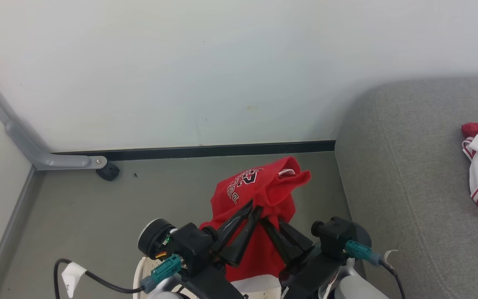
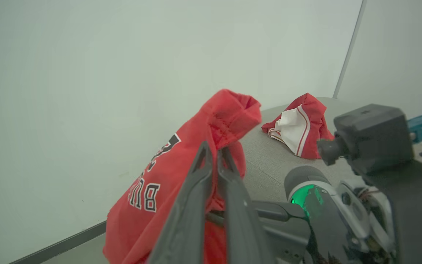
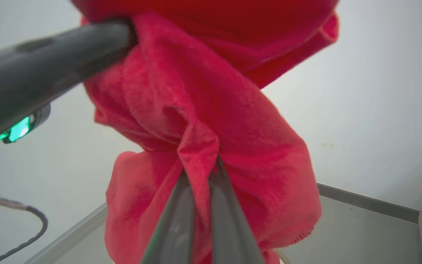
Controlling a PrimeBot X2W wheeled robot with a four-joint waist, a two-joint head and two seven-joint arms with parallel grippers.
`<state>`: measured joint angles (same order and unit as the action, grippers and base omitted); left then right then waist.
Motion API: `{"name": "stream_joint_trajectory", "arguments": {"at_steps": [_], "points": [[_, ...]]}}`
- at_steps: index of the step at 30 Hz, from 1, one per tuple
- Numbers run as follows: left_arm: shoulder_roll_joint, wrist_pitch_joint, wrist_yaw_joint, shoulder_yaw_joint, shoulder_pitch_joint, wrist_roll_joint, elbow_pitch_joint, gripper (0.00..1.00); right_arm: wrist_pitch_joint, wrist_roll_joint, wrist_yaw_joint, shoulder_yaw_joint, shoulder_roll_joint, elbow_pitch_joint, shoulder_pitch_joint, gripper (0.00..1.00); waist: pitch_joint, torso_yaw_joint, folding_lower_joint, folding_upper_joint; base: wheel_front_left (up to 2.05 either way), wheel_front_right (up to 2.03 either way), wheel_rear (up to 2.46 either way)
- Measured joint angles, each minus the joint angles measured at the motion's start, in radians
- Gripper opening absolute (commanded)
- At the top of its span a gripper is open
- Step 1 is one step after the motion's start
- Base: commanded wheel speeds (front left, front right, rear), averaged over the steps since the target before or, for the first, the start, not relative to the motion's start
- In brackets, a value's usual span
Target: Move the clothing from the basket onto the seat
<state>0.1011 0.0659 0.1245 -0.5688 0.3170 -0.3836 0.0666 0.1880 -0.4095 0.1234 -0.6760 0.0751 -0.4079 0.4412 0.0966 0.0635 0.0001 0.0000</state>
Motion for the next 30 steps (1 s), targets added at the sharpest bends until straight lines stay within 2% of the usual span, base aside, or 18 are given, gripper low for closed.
{"name": "stream_joint_trajectory", "arguments": {"at_steps": [17,30], "points": [[0.044,-0.011,-0.004,-0.026,-0.056,0.028,-0.035,1.00,0.035,-0.030,0.000,0.101,0.012,-0.062,0.069,0.00,0.009,-0.016,0.0000,0.0000,0.00,0.00,0.00],[0.064,-0.013,-0.020,-0.048,-0.101,0.061,-0.064,1.00,0.052,-0.032,-0.018,0.162,0.041,-0.079,0.111,0.00,0.032,-0.076,0.0000,0.0000,0.00,0.00,0.00]]}}
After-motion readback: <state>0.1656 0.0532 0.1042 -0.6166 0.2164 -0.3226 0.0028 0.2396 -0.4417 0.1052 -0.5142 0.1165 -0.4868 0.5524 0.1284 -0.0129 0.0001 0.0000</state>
